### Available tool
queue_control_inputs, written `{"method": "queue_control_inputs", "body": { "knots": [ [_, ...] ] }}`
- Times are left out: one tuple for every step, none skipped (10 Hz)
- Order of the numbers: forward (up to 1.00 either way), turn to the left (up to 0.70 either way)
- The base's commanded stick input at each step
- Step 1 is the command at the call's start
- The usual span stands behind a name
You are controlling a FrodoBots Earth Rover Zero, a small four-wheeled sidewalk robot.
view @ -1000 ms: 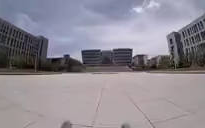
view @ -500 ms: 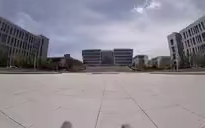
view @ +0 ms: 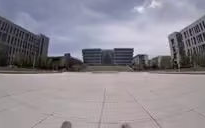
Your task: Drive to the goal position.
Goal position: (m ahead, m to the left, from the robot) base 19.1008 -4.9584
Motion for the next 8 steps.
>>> {"method": "queue_control_inputs", "body": {
  "knots": [
    [0.7, 0.0],
    [0.7, 0.0],
    [0.7, 0.0],
    [0.7, 0.0],
    [0.7, 0.0],
    [0.7, 0.0],
    [0.7, 0.0],
    [0.7, 0.0]
  ]
}}
